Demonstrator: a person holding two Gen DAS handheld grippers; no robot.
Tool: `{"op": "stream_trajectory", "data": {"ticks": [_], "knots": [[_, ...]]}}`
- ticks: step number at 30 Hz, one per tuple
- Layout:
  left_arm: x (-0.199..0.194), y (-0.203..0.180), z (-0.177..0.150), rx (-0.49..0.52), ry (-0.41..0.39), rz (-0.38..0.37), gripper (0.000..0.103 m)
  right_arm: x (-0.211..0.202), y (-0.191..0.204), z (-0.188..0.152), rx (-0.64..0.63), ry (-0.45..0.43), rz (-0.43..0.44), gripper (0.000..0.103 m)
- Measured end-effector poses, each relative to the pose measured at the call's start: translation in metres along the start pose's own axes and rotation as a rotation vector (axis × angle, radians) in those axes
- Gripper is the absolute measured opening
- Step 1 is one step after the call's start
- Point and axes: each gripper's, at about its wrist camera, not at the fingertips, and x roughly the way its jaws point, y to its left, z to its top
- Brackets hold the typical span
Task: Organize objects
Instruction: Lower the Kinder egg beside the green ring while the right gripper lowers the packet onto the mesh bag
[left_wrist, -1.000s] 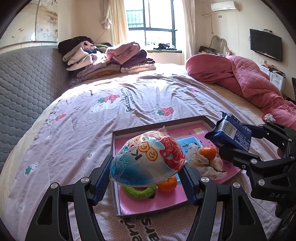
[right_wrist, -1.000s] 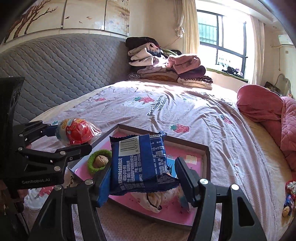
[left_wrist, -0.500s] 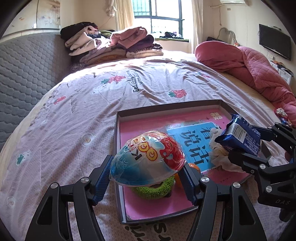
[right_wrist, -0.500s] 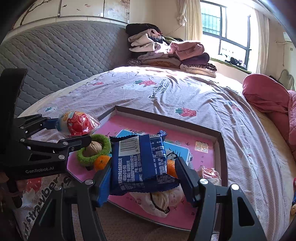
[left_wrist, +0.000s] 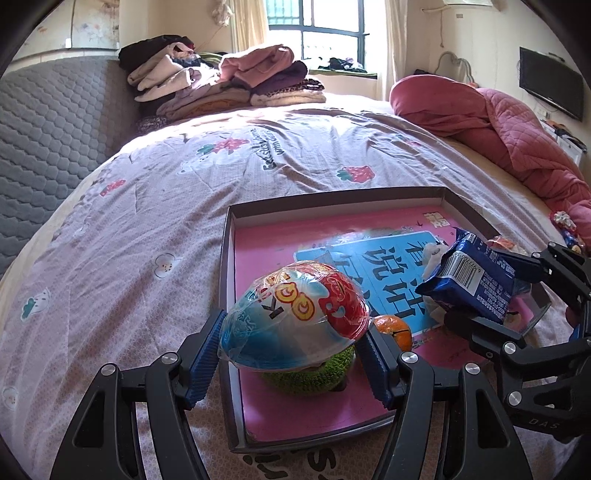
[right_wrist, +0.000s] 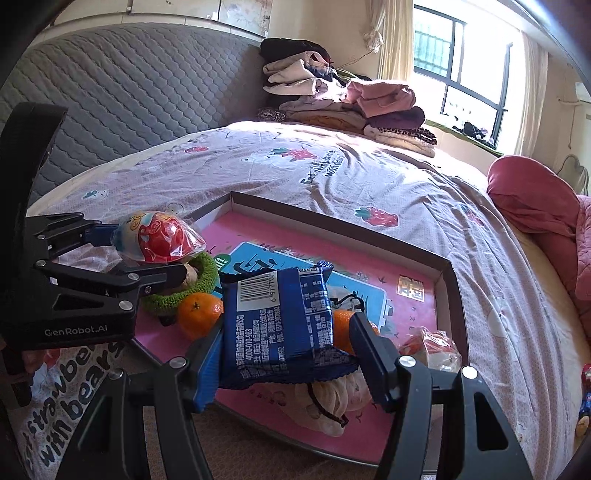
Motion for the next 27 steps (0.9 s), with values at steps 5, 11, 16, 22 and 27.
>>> {"op": "stream_trajectory", "data": {"ticks": [5, 11, 16, 22, 27], "knots": [[0.000, 0.000, -0.001, 0.002, -0.005, 0.004, 0.070, 0.006, 0.014, -0.001, -0.082, -0.004, -0.053, 0.064], [0.002, 0.000, -0.002, 0.008, -0.003, 0.011, 0.070, 0.009, 0.022, -0.003, -0.124, 0.000, -0.090, 0.065], [0.006, 0.001, -0.004, -0.007, 0.028, -0.003, 0.070, 0.008, 0.020, -0.002, -0.110, 0.008, -0.075, 0.065], [0.005, 0.000, -0.004, -0.005, 0.031, 0.001, 0.070, 0.008, 0.018, -0.001, -0.095, 0.013, -0.075, 0.065], [0.000, 0.000, -0.003, -0.007, 0.027, -0.003, 0.070, 0.006, 0.012, 0.000, -0.058, 0.010, -0.060, 0.065]]}}
